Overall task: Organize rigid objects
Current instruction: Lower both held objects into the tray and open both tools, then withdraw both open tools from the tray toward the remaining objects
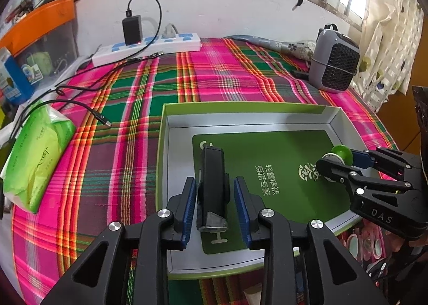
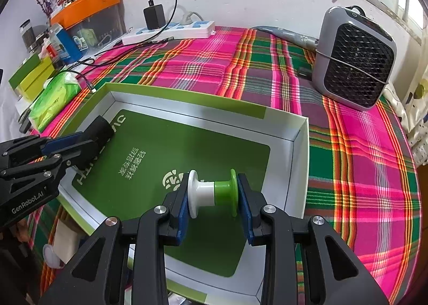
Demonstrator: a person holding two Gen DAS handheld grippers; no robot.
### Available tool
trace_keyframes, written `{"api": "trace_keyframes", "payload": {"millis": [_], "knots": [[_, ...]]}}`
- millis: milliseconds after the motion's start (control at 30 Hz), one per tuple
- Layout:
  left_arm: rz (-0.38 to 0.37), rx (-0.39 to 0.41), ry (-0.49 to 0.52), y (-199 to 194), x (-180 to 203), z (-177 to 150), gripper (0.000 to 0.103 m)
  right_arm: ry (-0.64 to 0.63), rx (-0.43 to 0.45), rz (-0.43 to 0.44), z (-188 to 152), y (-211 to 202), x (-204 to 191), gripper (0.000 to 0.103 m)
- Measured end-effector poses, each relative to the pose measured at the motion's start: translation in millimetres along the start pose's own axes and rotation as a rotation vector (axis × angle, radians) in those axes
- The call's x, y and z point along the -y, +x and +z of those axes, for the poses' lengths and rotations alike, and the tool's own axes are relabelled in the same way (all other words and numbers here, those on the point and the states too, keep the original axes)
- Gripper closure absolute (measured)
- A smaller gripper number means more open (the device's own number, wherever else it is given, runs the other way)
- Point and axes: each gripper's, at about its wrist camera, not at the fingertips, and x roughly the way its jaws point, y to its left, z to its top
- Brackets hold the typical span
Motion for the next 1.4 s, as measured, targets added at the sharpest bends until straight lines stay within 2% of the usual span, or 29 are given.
{"api": "trace_keyframes", "payload": {"millis": [167, 433, 800, 1033, 1167, 1400], "knots": [[-0.005, 0.002, -0.011, -3, -1, 0, 0.068, 0.012, 0.016, 0.008, 0, -3, 1, 0.054], [-0.012, 0.028, -0.020, -20, -1, -3, 0.067, 0.027, 0.041, 0.012, -3, -14, 2, 0.054], [-0.030, 0.080, -0.031, -58, 1, -20, 0.066, 0.059, 0.112, 0.012, -15, -52, 5, 0.054], [-0.041, 0.102, -0.038, -83, 1, -40, 0.066, 0.071, 0.135, 0.009, -35, -74, 4, 0.054], [-0.024, 0.117, -0.034, -96, 2, -54, 0.066, 0.084, 0.150, 0.014, -50, -86, 2, 0.054], [-0.059, 0.098, -0.033, -104, 7, -75, 0.066, 0.099, 0.163, 0.019, -79, -100, -7, 0.054]]}}
